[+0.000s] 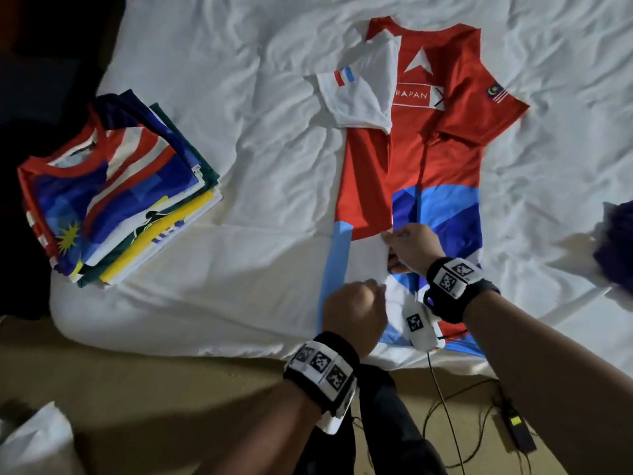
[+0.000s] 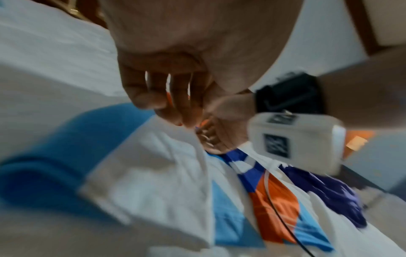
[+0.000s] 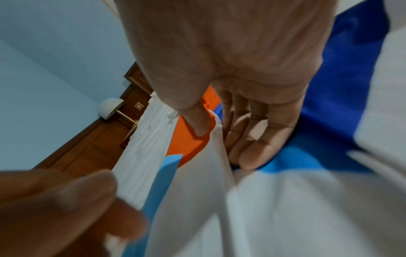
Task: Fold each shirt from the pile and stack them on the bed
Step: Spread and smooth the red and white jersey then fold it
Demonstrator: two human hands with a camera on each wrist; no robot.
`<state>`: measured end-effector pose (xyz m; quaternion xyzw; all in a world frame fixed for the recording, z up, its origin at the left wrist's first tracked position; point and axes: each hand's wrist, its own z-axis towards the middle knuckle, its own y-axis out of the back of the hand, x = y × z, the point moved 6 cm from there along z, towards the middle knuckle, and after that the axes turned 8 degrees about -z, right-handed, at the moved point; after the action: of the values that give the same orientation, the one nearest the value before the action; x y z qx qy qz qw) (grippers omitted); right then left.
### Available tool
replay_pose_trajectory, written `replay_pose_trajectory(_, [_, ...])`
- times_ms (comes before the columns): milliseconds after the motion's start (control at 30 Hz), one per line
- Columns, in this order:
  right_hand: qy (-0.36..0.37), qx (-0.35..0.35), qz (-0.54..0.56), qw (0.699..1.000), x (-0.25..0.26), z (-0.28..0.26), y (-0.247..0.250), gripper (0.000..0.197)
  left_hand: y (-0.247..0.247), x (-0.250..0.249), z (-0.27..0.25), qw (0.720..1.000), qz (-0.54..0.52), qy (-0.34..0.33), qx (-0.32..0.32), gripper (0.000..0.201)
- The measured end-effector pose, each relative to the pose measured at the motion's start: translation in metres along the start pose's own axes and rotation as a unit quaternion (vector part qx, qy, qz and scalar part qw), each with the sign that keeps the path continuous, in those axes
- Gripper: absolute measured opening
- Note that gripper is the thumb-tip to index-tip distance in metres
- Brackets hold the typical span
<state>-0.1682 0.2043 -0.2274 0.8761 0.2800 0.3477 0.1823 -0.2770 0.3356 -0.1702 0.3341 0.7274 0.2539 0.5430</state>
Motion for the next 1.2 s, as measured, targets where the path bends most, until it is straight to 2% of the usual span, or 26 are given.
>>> replay_pose_trajectory(67, [0.0, 0.025, -0.022, 0.999, -0.01, -0.01, -0.008, 0.029, 0.01, 0.029, 0.001, 0.996, -0.004, 0.044, -0.08, 0.028])
replay_pose_trajectory(167, [0.014, 0.058, -0.056, 0.997, -0.019, -0.024, -0.023, 0.024, 0.014, 0.074, 0.008, 0.983, -0.047, 0.172, -0.037, 0.025])
replay_pose_trajectory(200, [0.023, 0.064, -0.072, 0.995, -0.021, -0.027, -0.028, 0.021, 0.014, 0.083, 0.009, 0.978, -0.071, 0.191, -0.029, 0.027])
replay_pose_trajectory(267, [0.046, 0.05, -0.09, 0.994, -0.021, -0.032, -0.033, 0.016, 0.013, 0.089, 0.012, 0.976, -0.09, 0.197, -0.012, 0.029])
replay_pose_trajectory(333, [0.054, 0.005, -0.071, 0.996, -0.022, -0.038, -0.031, 0.013, 0.01, 0.089, 0.014, 0.975, -0.091, 0.203, 0.013, 0.029])
replay_pose_trajectory(400, [0.041, -0.023, -0.046, 0.998, -0.028, -0.045, -0.03, 0.02, 0.009, 0.09, 0.017, 0.972, -0.097, 0.212, 0.021, 0.026])
replay_pose_trajectory(467, [0.025, -0.011, -0.041, 0.999, -0.036, -0.055, -0.035, 0.03, 0.009, 0.09, 0.018, 0.971, -0.094, 0.219, 0.015, 0.023])
replay_pose_trajectory(633, [0.021, -0.048, -0.051, 0.997, -0.052, -0.064, -0.027, 0.022, 0.007, 0.091, 0.017, 0.974, -0.08, 0.212, 0.007, 0.017])
replay_pose_trajectory(733, [0.011, -0.041, -0.051, 0.998, -0.059, -0.067, -0.021, 0.026, 0.005, 0.093, 0.016, 0.977, -0.072, 0.202, 0.002, 0.016])
replay_pose_trajectory(867, [0.013, -0.03, -0.062, 0.998, -0.059, -0.068, -0.021, 0.034, 0.004, 0.093, 0.016, 0.976, -0.078, 0.201, 0.014, 0.016])
replay_pose_trajectory(933, [0.021, -0.02, -0.104, 0.994, -0.053, -0.069, -0.021, 0.038, 0.006, 0.093, 0.018, 0.976, -0.071, 0.202, 0.031, 0.02])
replay_pose_trajectory(1000, [0.053, -0.039, -0.197, 0.978, -0.042, -0.073, -0.019, 0.045, 0.011, 0.084, 0.019, 0.987, -0.024, 0.159, 0.019, 0.028])
replay_pose_trajectory(1033, [0.087, -0.067, -0.259, 0.96, -0.034, -0.075, -0.019, 0.051, 0.014, 0.075, 0.02, 0.995, 0.021, 0.098, -0.008, 0.033])
replay_pose_trajectory(1100, [0.195, -0.131, -0.352, 0.906, -0.012, -0.076, -0.022, 0.065, 0.007, 0.055, 0.02, 0.994, 0.092, -0.038, -0.038, 0.048])
replay_pose_trajectory(1133, [0.257, -0.14, -0.378, 0.878, -0.002, -0.073, -0.027, 0.068, -0.003, 0.049, 0.02, 0.989, 0.111, -0.089, -0.029, 0.057])
replay_pose_trajectory(1200, [0.331, -0.103, -0.423, 0.837, 0.003, -0.058, -0.041, 0.066, -0.022, 0.05, 0.024, 0.98, 0.136, -0.146, 0.011, 0.063])
